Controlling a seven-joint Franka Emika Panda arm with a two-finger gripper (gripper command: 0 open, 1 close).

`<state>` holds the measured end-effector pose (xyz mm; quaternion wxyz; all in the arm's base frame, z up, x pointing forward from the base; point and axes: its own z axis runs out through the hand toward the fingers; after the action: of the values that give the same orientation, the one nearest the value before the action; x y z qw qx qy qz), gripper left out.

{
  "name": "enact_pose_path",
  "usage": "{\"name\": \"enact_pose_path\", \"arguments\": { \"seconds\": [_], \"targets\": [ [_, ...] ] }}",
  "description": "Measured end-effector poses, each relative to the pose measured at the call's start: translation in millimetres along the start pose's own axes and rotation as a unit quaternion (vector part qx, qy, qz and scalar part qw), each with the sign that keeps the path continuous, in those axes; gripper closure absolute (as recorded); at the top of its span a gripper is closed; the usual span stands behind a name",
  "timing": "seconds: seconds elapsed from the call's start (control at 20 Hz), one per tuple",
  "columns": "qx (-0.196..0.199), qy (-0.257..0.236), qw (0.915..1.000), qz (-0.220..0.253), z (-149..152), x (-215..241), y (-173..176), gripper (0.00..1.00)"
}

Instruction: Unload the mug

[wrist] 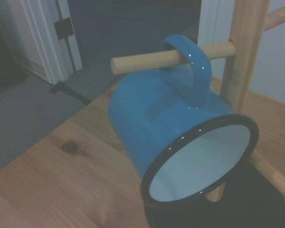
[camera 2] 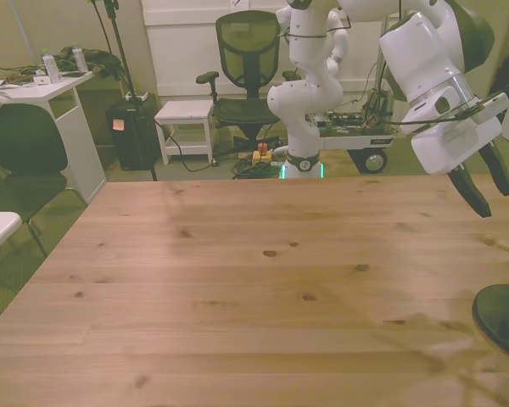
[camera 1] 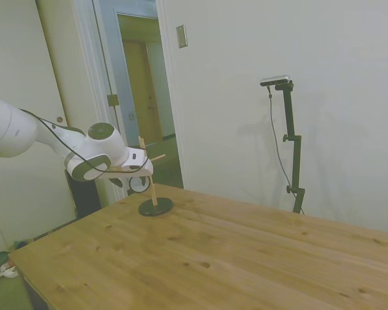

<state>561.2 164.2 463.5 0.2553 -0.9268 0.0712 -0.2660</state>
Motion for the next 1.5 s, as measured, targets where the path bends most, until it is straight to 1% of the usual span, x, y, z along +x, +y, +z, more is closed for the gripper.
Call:
{"name": "enact_pose_path", "arguments": {
  "seconds": [0.15, 0.3, 0.5, 0.65, 0.8, 1.0, 1.1, 1.25, 1.35, 1.5],
  "targets": [
    [-0.009, -0.005, 0.9999, 0.010, 9.0, 4.4, 7.3, 0.00],
    [-0.017, -0.015, 0.9996, 0.015, 31.2, 11.9, 16.2, 0.00],
    [-0.013, -0.027, 0.9995, 0.008, 54.8, 11.9, 12.9, 0.00],
    [0.007, -0.034, 0.9990, -0.029, 61.6, 2.9, -1.6, 0.00],
    [0.031, -0.020, 0.9976, -0.059, 63.4, -1.7, -10.8, 0.00],
    [0.064, 0.003, 0.9940, -0.088, 68.9, 9.7, -5.9, 0.00],
    [0.083, 0.010, 0.9903, -0.110, 76.0, 16.6, -1.7, 0.00],
    [0.105, 0.008, 0.9838, -0.145, 89.9, 17.4, 5.5, 0.00],
    [0.112, 0.004, 0.9805, -0.162, 97.4, 12.9, 7.9, 0.00],
    [0.113, 0.002, 0.9781, -0.175, 103.0, 9.8, 9.7, 0.00]
  ]
}}
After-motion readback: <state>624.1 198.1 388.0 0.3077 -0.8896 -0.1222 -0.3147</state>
